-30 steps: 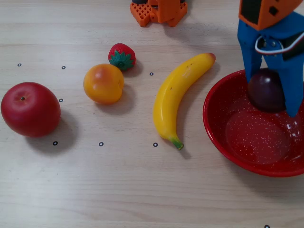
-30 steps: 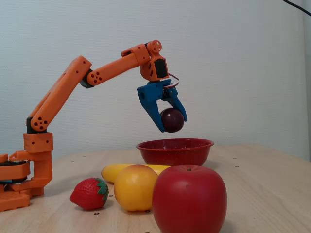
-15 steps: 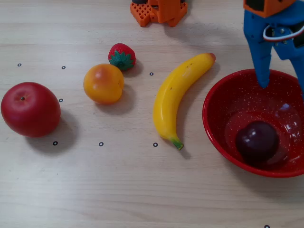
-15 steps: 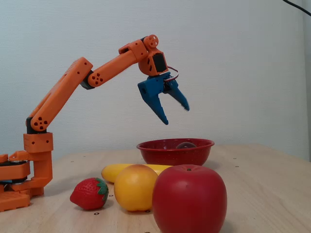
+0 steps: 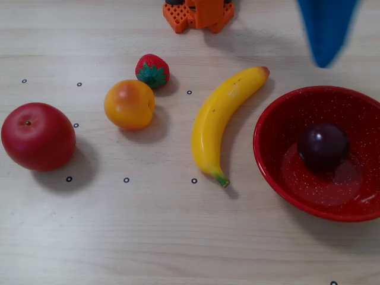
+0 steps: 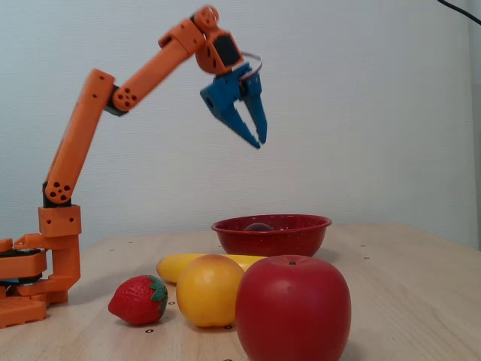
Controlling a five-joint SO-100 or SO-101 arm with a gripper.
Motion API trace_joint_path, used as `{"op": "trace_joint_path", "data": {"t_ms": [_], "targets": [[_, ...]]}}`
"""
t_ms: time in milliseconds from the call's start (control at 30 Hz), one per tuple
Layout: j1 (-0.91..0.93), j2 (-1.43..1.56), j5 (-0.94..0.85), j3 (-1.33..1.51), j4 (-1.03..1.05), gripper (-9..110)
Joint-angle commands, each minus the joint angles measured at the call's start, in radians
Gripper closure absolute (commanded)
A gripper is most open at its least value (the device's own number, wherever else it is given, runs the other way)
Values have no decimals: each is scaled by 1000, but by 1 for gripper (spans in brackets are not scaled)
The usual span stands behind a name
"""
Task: Put the plum in the red bowl.
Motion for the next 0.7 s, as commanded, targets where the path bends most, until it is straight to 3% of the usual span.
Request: {"op": "trace_joint_path", "data": {"t_ms": [0,267,667], "targets": [[-46,181,-17,21,84,101],[-163,483,-23,279,64,101],[-319,1272,-28,1126,-212,101]]}}
